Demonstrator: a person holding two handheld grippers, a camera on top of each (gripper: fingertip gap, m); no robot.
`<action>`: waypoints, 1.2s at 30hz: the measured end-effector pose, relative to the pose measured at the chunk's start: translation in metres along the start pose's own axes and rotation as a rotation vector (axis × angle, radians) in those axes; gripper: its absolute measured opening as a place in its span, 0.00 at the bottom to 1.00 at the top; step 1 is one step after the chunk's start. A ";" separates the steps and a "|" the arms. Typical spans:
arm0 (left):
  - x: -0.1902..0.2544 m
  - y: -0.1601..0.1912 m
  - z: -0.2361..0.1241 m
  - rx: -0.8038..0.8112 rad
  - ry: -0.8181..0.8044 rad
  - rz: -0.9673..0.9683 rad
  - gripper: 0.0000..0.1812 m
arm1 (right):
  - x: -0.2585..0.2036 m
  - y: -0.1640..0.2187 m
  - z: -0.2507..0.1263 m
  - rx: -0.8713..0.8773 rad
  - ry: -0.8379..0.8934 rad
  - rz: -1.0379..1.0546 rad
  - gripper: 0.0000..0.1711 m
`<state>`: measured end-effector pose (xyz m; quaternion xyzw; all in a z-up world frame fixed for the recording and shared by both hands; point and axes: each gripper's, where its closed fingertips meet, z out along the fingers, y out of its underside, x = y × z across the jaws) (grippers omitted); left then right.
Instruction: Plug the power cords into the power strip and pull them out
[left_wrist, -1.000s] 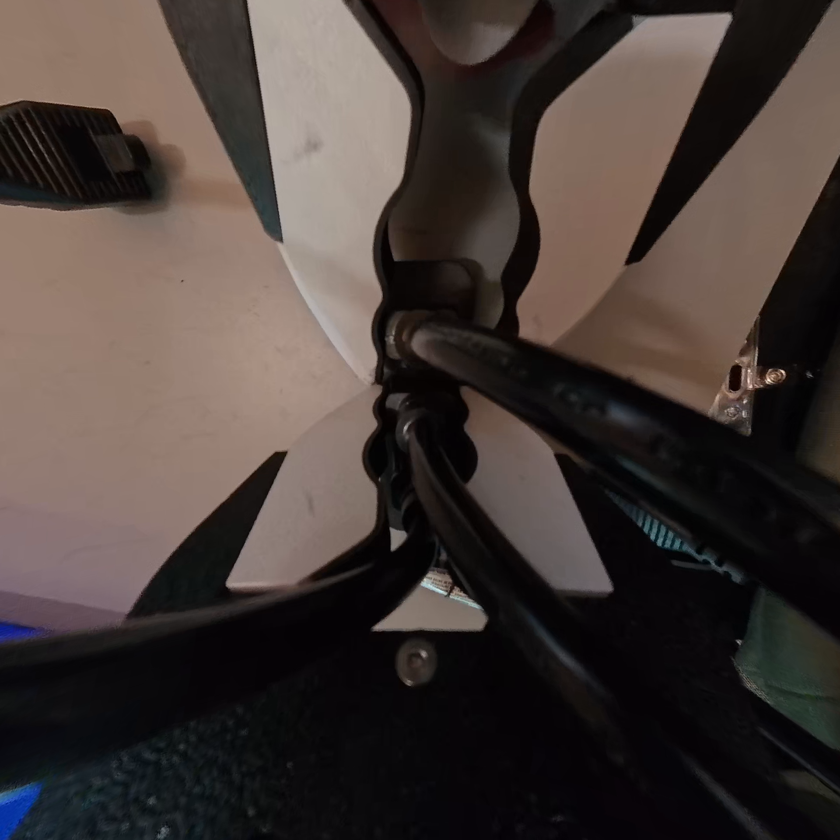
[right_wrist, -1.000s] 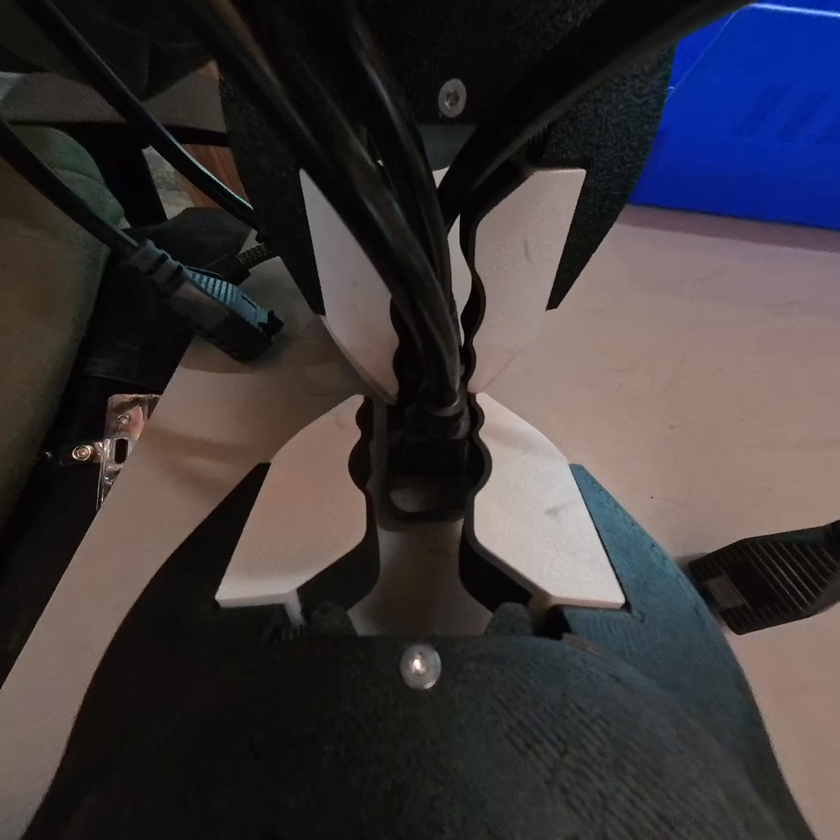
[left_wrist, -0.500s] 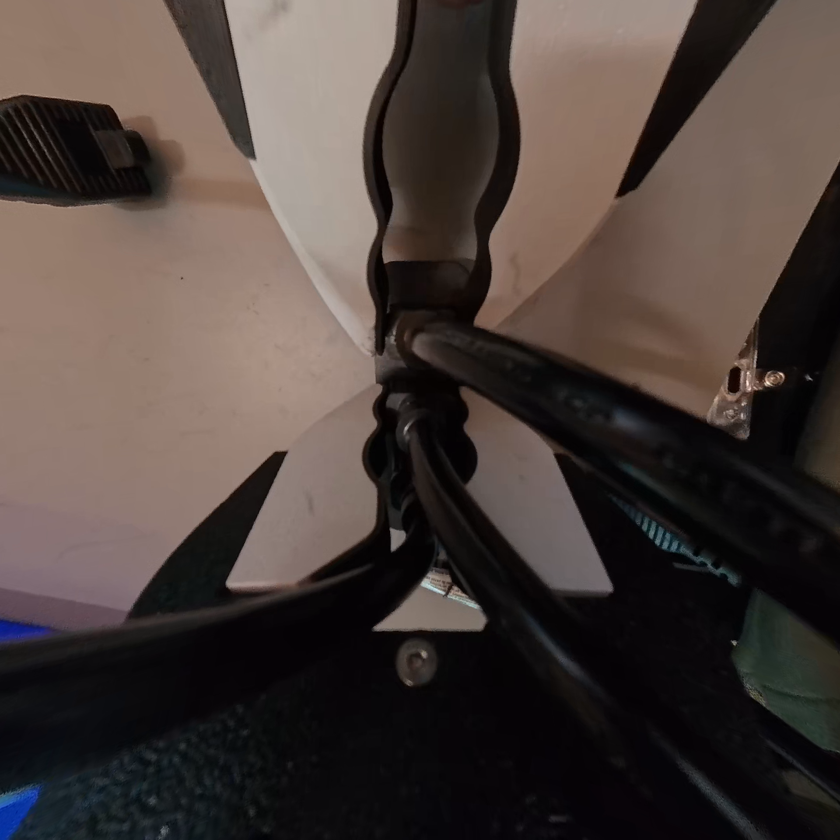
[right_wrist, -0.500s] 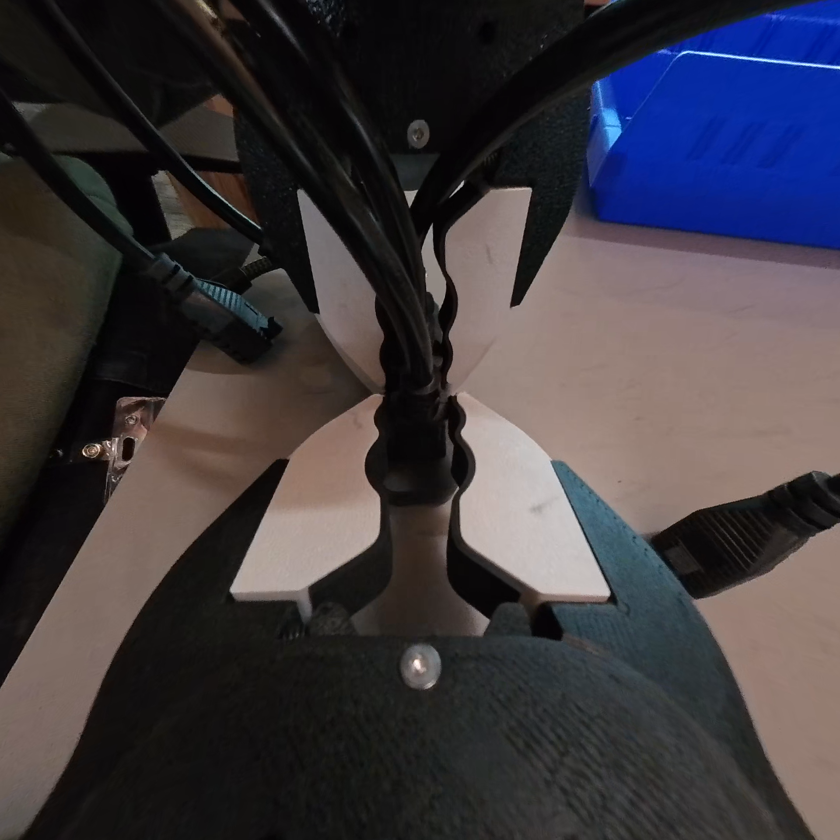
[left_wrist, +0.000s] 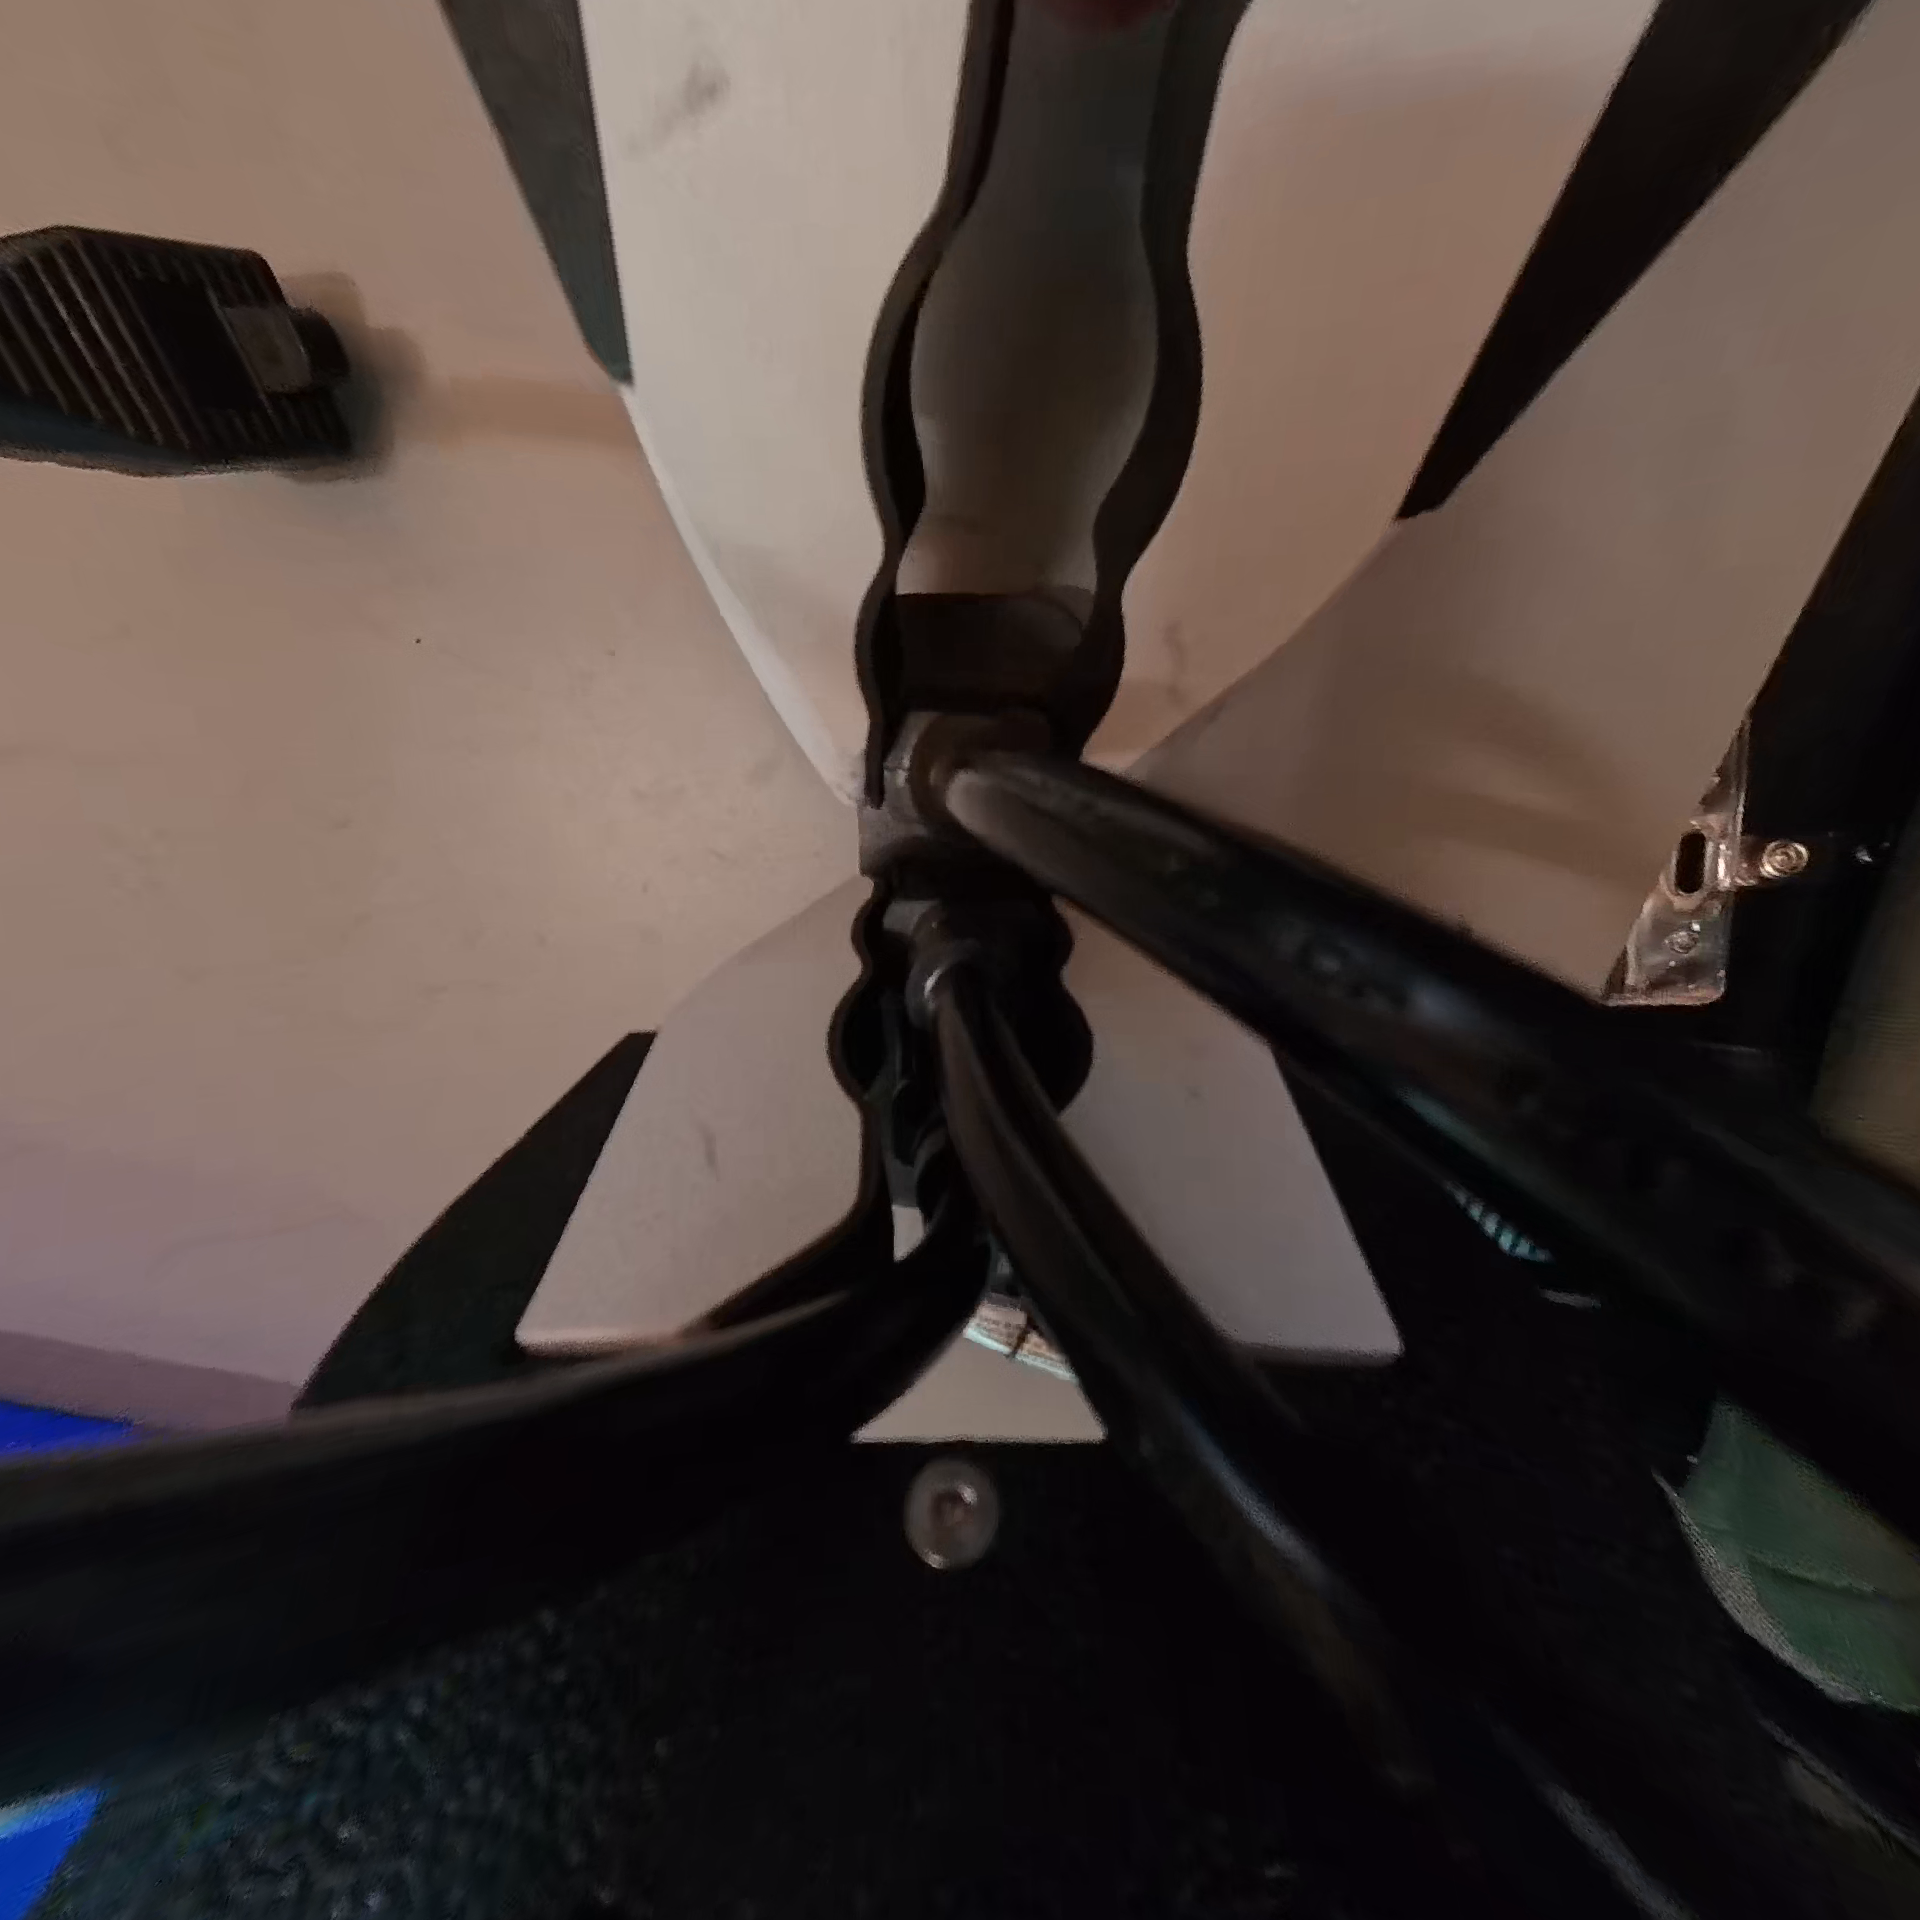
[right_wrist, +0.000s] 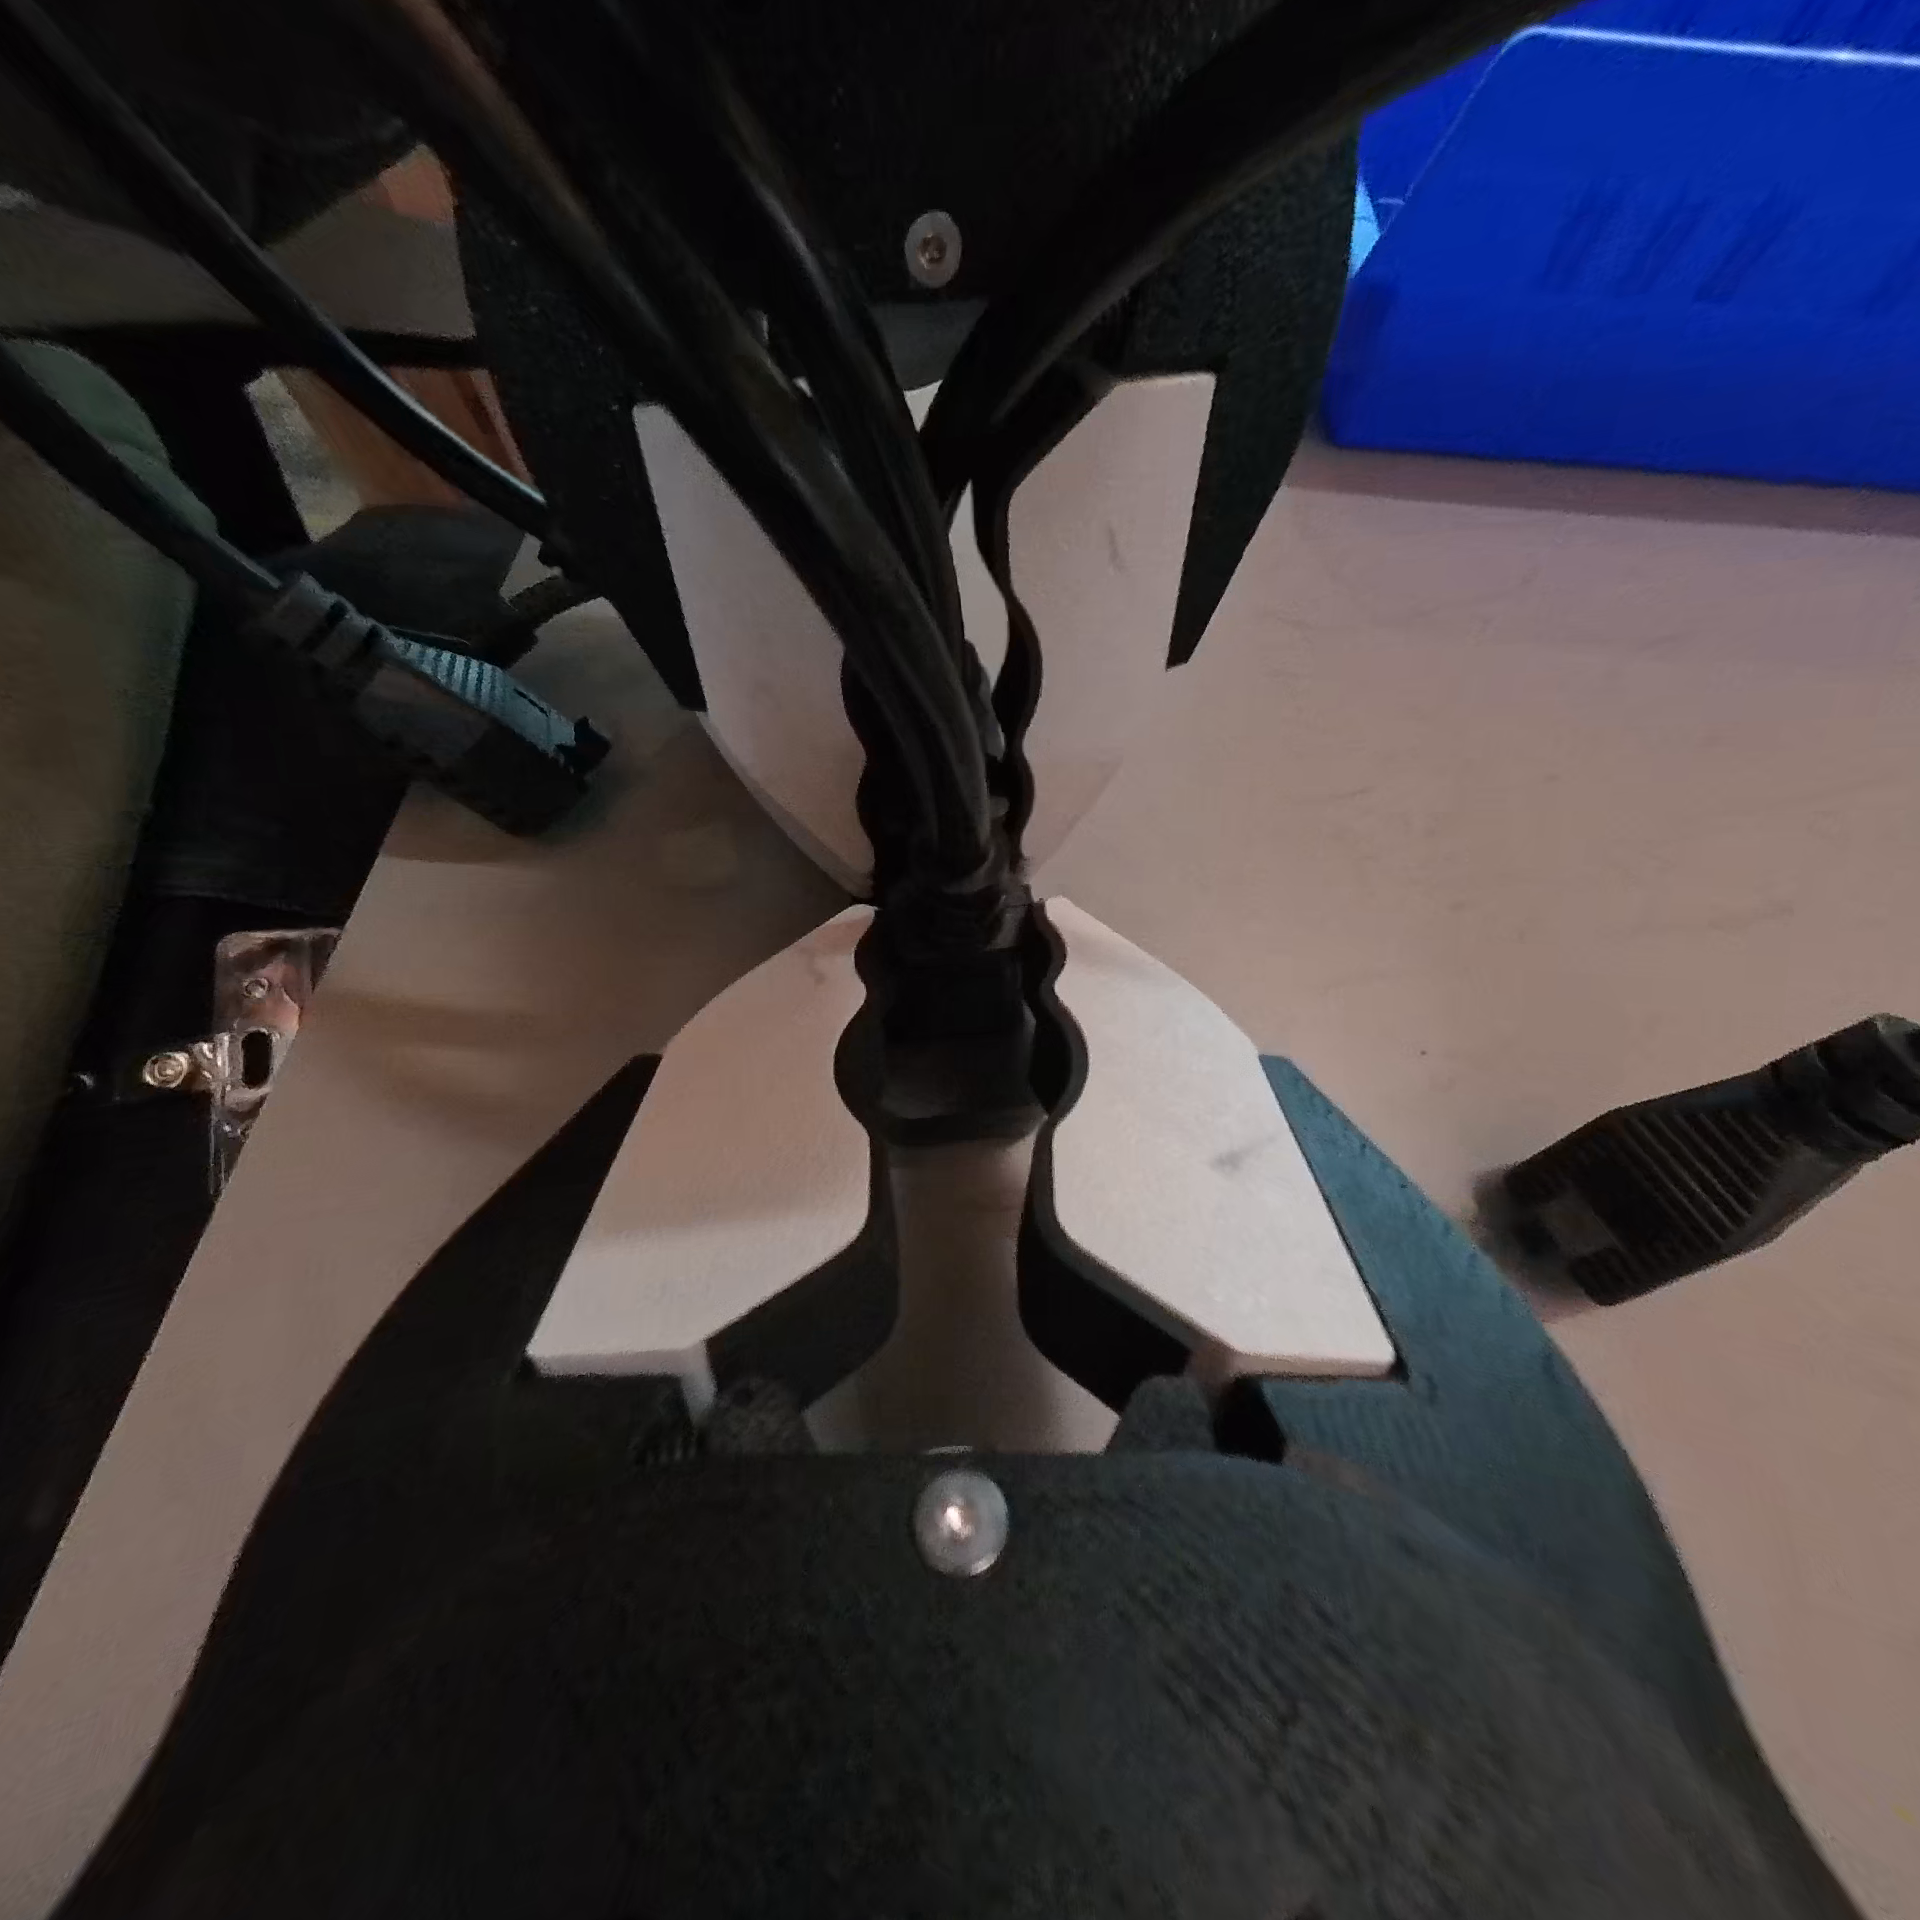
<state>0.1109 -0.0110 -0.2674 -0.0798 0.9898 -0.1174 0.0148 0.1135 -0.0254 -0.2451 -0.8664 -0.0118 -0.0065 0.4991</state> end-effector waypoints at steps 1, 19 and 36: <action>0.000 0.000 0.000 -0.001 0.003 -0.002 0.14 | 0.000 0.000 0.000 0.005 0.015 0.030 0.13; 0.002 -0.001 0.001 -0.019 0.025 0.026 0.14 | -0.003 0.001 -0.004 -0.053 0.021 0.050 0.13; -0.002 -0.004 0.002 0.007 0.012 -0.010 0.14 | 0.003 0.001 -0.005 -0.024 0.022 0.054 0.13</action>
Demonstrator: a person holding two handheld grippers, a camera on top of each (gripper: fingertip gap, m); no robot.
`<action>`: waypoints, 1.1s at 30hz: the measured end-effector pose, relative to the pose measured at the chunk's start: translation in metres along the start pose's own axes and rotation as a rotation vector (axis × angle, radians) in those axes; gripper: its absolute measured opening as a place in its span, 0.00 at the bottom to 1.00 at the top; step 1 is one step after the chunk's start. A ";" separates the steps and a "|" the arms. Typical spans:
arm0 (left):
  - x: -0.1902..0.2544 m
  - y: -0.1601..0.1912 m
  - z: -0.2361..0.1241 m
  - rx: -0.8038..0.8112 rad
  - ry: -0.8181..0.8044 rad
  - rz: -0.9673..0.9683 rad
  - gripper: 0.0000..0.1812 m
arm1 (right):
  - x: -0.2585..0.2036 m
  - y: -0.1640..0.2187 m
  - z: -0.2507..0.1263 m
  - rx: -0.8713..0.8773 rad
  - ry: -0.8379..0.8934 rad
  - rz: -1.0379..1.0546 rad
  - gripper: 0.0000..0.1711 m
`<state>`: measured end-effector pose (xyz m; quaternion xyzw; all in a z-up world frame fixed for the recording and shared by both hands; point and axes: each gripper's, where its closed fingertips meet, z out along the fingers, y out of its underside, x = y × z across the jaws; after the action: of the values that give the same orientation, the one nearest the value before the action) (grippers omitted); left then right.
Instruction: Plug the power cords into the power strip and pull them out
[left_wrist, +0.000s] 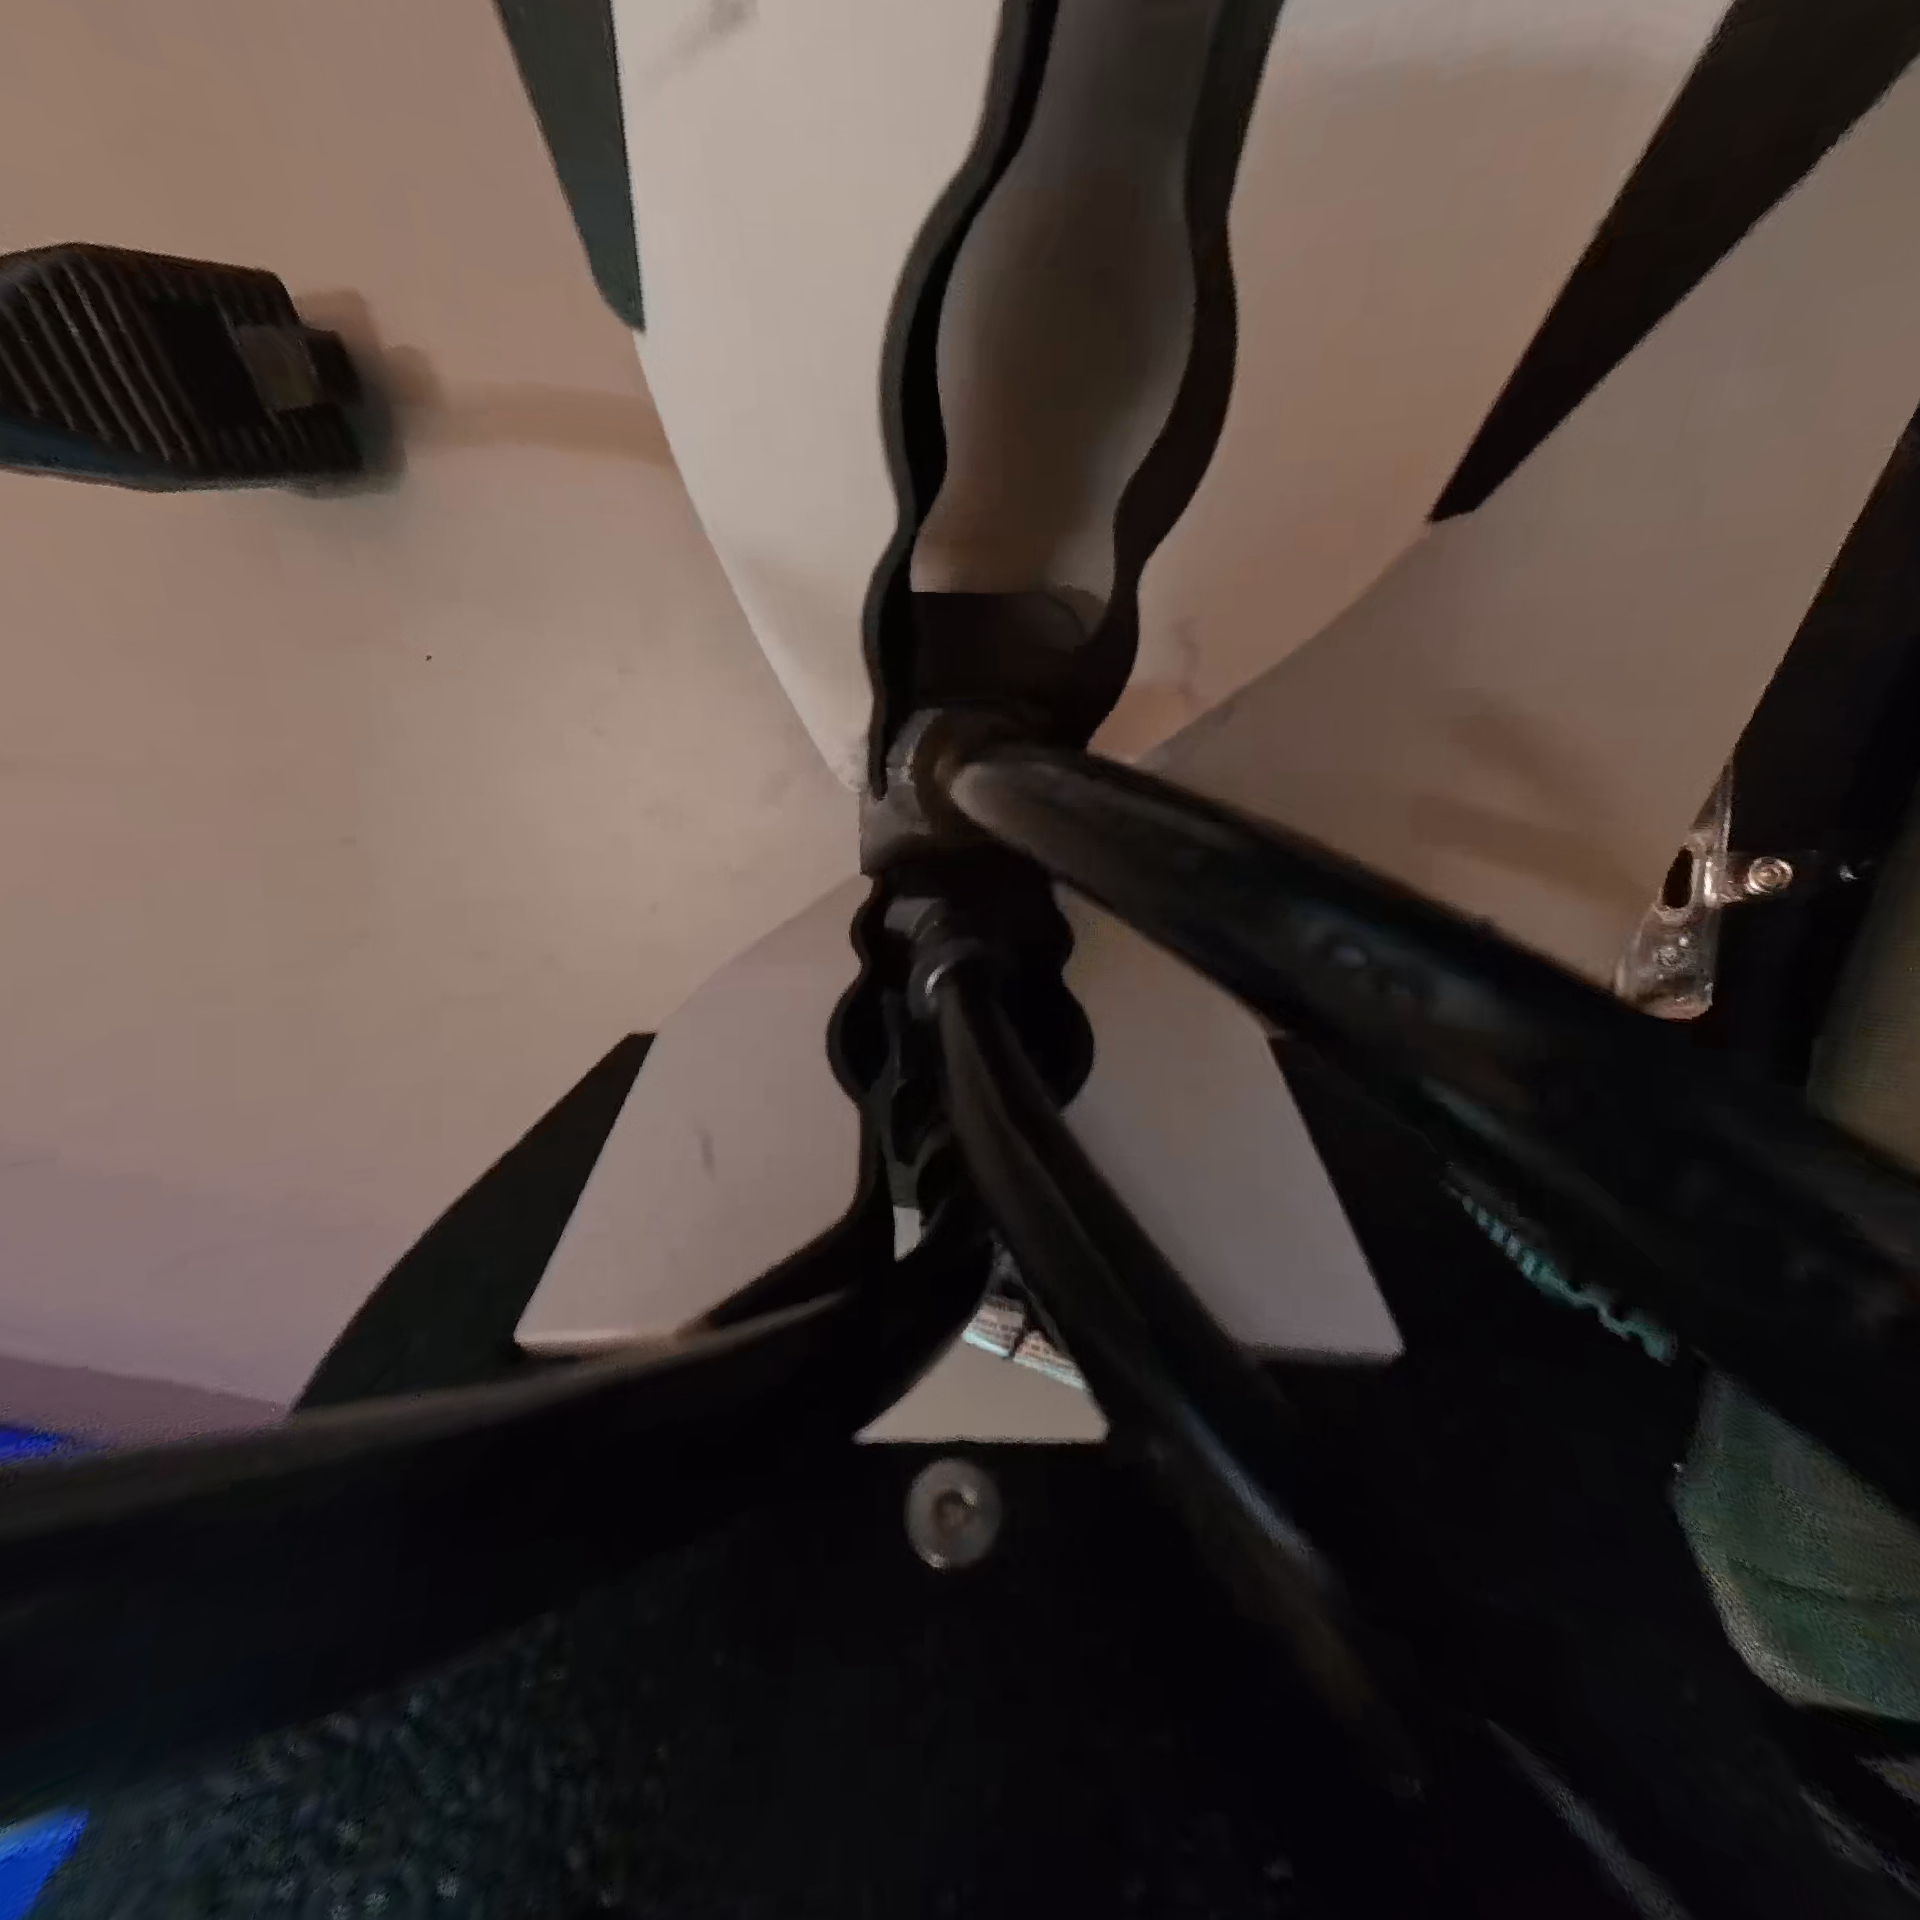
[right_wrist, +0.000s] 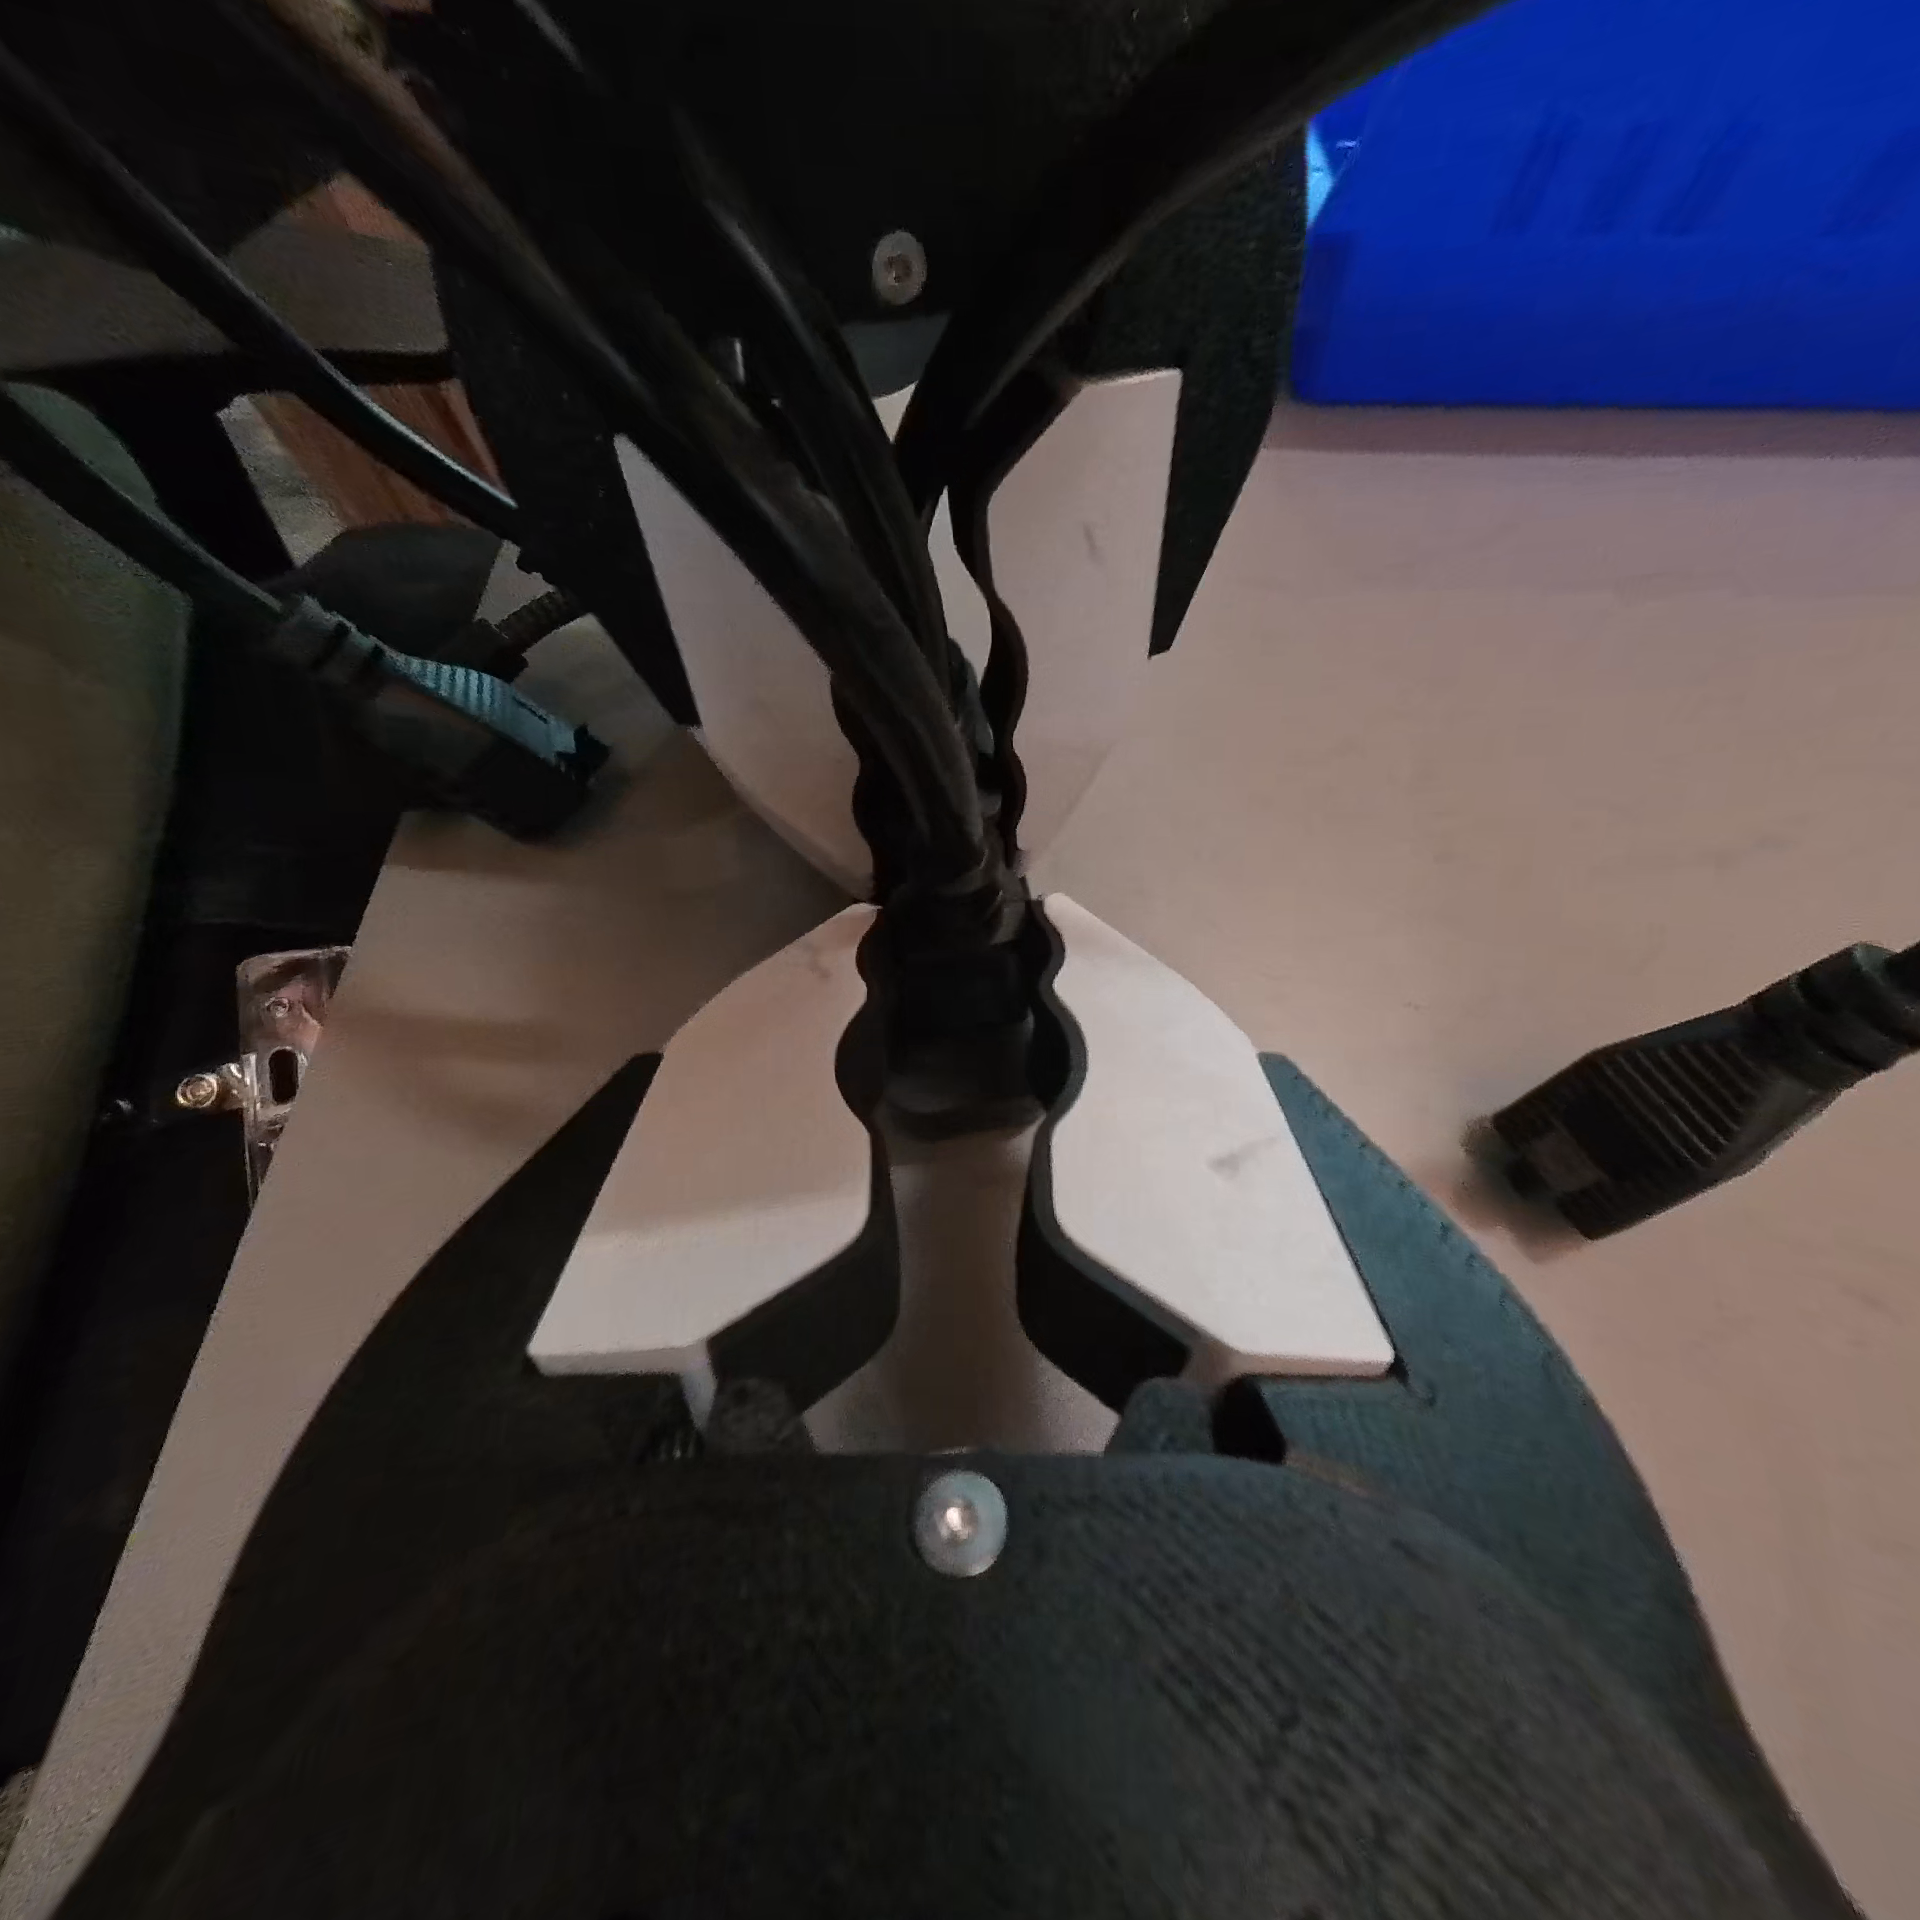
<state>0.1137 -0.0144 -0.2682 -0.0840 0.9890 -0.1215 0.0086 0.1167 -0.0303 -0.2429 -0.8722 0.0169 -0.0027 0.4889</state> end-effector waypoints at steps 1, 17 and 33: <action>0.000 0.000 0.000 0.002 0.001 0.005 0.14 | 0.000 0.000 0.000 -0.004 -0.006 0.000 0.13; 0.001 -0.002 0.000 0.027 -0.004 -0.010 0.14 | -0.001 -0.023 -0.016 0.177 -0.026 -0.002 0.08; 0.001 -0.002 0.000 0.027 -0.009 -0.010 0.14 | -0.001 -0.020 -0.011 0.199 0.019 0.000 0.09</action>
<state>0.1127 -0.0164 -0.2679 -0.0894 0.9868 -0.1343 0.0137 0.1161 -0.0297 -0.2203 -0.8192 0.0211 -0.0129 0.5730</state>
